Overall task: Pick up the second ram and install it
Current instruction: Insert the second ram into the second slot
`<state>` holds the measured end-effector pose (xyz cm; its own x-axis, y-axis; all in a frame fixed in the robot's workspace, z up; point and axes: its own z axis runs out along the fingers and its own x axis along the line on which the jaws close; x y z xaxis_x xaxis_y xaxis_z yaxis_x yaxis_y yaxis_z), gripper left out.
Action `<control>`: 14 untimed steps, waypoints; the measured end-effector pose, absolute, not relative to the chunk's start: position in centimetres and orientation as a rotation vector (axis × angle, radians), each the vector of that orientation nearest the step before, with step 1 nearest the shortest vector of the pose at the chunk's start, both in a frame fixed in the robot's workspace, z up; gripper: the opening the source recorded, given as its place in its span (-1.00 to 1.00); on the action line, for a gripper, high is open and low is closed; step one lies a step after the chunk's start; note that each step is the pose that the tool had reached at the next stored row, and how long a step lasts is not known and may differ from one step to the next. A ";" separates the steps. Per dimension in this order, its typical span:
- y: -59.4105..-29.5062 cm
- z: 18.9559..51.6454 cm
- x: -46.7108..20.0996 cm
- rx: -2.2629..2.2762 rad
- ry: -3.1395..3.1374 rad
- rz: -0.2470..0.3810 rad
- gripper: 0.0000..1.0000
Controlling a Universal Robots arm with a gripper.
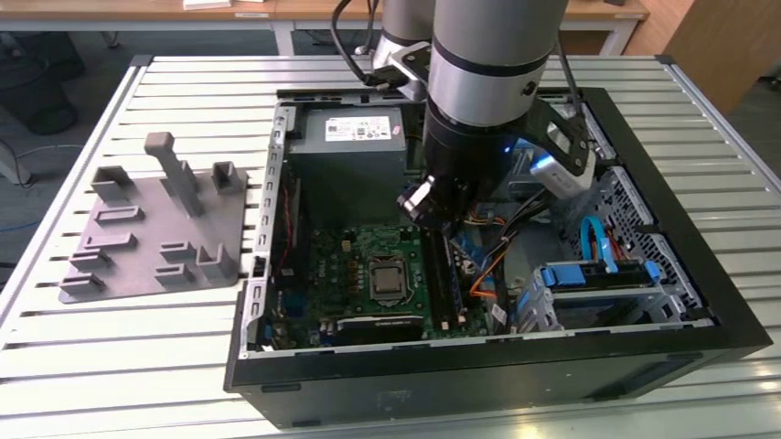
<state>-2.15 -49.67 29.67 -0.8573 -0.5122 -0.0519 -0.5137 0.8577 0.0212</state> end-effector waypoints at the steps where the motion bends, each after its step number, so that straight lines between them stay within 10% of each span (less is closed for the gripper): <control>1: -49.7 29.7 -2.2 -0.811 2.988 0.053 -0.73; 14: -49.7 29.6 -2.2 -0.629 3.030 0.048 -0.73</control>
